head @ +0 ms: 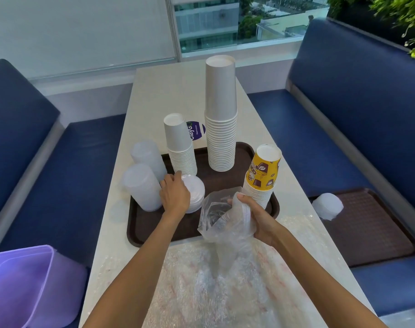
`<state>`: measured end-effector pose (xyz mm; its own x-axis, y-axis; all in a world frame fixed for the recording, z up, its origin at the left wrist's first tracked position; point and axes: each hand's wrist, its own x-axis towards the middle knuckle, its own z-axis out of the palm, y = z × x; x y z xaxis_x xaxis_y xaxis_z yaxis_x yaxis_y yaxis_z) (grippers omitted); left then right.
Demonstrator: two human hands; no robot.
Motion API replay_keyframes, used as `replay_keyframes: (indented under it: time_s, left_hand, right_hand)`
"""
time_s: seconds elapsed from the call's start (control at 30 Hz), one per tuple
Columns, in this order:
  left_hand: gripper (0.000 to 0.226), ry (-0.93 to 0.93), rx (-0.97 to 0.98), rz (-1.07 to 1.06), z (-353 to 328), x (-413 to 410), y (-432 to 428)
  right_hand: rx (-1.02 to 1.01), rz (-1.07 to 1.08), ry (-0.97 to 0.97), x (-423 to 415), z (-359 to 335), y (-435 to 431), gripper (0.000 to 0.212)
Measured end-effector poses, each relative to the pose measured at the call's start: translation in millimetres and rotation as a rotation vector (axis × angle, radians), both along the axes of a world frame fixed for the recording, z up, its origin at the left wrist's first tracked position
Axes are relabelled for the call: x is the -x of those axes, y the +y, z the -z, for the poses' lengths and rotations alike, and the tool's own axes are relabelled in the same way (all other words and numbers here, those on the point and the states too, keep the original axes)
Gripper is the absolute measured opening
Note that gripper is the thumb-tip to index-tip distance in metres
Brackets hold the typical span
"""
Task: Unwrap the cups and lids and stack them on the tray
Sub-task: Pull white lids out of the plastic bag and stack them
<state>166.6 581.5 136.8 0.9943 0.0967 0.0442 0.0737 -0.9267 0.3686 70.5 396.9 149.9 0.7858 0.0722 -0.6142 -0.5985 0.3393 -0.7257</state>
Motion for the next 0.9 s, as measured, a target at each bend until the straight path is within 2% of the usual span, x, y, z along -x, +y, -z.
replay_keyframes:
  time_s: [0.17,0.23,0.33,0.43,0.53,0.67,0.9]
  left_hand:
    - [0.048,-0.055,-0.010,0.104,-4.1,4.9,-1.1]
    - [0.061,0.015,-0.009,0.162,-5.3,5.7,-1.1]
    - [0.094,0.161,-0.042,0.197,-3.9,4.2,-0.6]
    - [0.111,0.253,-0.054,0.198,0.4,3.0,-1.9]
    - [0.109,0.286,0.002,0.149,4.7,-0.5,-1.3]
    - [0.105,0.305,0.097,0.107,8.1,-5.4,1.2]
    - [0.120,0.261,0.050,0.140,8.5,3.0,-2.1]
  right_hand:
    - [-0.001,-0.004,0.006,1.0,4.0,-1.1,0.023]
    - [0.001,-0.002,0.010,1.5,5.4,-0.6,0.023]
    - [0.002,-0.009,0.008,2.8,6.2,0.3,0.024]
    - [0.013,-0.013,-0.013,3.4,6.2,0.0,0.038]
    - [0.016,-0.006,-0.017,2.8,6.2,-1.8,0.056]
    - [0.014,0.009,-0.009,2.8,7.7,-3.0,0.052]
    - [0.021,0.015,-0.010,4.3,9.0,-3.0,0.044]
